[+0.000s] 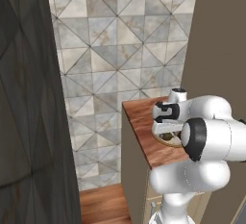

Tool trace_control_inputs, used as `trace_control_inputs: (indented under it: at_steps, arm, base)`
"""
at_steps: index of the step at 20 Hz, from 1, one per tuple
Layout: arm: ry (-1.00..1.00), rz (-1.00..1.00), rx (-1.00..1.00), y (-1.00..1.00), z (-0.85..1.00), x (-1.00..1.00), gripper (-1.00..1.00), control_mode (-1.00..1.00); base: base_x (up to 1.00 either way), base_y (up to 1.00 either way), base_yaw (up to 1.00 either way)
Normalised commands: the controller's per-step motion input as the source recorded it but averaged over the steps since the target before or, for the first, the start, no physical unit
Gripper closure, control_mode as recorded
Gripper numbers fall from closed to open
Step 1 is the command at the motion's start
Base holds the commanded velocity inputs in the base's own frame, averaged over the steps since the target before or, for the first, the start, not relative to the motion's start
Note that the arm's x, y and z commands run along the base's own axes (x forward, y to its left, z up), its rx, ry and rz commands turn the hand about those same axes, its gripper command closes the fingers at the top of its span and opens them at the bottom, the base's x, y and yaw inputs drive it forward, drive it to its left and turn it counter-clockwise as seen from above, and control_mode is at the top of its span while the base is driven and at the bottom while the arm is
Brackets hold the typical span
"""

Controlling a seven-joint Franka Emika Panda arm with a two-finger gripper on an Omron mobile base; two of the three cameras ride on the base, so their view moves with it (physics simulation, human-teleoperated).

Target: Take the lemon, kiwi, and sweet potato from the freezer and place them in the bowl on the counter.

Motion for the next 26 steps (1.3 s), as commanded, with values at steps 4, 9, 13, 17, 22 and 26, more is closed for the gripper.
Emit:
trace_control_inputs:
  at_steps: [4, 9, 13, 17, 22, 26]
  arm:
    - [-0.01, 0.0, 0.0, -0.1, 0.18, -0.02, -1.0, -1.0]
    - [-0.03, 0.0, 0.0, 0.05, 0.29, -0.25, -1.0, -1.0]
    - [-0.06, 0.0, 0.0, 0.26, 0.29, -0.5, -1.0, -1.0]
    - [-0.06, 0.0, 0.0, 0.38, 0.21, -0.48, -1.0, -1.0]
    - [-0.01, -0.03, 0.0, 0.11, 0.28, -0.47, -1.0, -1.0]
    - [0.0, -0.08, 0.0, 0.0, 0.29, -0.51, -1.0, -1.0]
  base:
    - [0.0, 0.0, 0.0]
    - [0.0, 0.0, 0.0]
    - [0.0, 0.0, 0.0]
    - [0.0, 0.0, 0.0]
    - [0.0, 0.0, 0.0]
    - [0.0, 0.0, 0.0]
